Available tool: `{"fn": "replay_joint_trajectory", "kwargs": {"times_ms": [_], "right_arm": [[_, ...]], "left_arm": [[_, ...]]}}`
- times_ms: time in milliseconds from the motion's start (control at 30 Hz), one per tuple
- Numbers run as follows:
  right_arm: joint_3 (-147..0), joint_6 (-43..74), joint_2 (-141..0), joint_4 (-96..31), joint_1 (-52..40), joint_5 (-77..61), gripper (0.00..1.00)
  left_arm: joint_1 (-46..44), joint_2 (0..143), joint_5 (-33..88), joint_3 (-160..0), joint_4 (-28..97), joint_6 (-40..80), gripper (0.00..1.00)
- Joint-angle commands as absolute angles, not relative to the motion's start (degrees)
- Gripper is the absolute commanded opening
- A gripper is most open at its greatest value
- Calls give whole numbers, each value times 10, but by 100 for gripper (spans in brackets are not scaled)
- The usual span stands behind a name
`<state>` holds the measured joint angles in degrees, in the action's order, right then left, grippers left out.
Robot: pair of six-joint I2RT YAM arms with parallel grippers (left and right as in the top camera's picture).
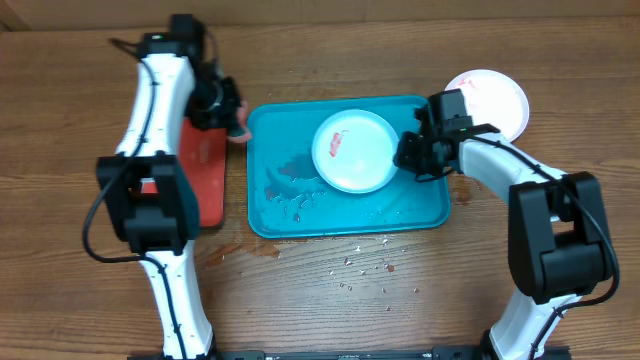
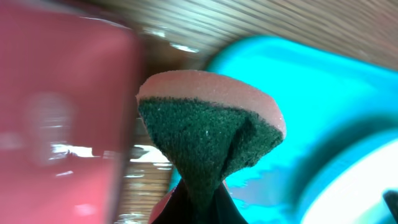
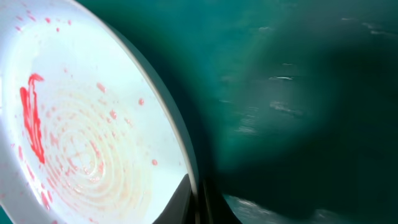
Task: Clean dirty plates on tray and stack at the side
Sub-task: 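Hold the light-blue plate with right gripper and scrub it with left sponge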
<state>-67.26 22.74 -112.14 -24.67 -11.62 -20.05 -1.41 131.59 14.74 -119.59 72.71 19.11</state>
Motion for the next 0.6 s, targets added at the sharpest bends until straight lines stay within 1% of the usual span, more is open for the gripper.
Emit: {"fn": "replay_joint_trajectory", "kwargs": {"times_ms": [0,33,67,100,200,267,300,467,500,533,567], "right_arm": [[-671,271,-1123,-217,-151,-215,4],[-671,274,-1123,-215,-158,-208,4],[-671,277,-1123,-215,-164,-198,9],[-671,277,-1123,-218,-169,-188,18],[-671,271,-1123,-229,-174,-175,22],[-671,254,-1123,-238,-173,-174,30],[-671,248,-1123,-242,-173,-172,33],[-671,243,-1123,-248,-173,-151,32],[-671,253,-1123,-249,-174,-150,28],[-671,267,-1123,-251,-176,-150,20],[-671,284,-1123,-254,-178,-150,15]], "left_arm": [[-60,1297,172,-1196,719,167,4],[-73,1297,167,-1196,714,167,4],[-84,1297,160,-1196,709,168,4],[-96,1297,151,-1196,703,168,4],[-125,1297,131,-1196,691,169,4],[-139,1297,121,-1196,687,169,4],[-145,1297,115,-1196,685,169,4],[-159,1297,112,-1196,678,169,4],[-160,1297,112,-1196,676,169,4],[-161,1297,112,-1196,674,167,4],[-161,1297,112,-1196,673,167,4]]}}
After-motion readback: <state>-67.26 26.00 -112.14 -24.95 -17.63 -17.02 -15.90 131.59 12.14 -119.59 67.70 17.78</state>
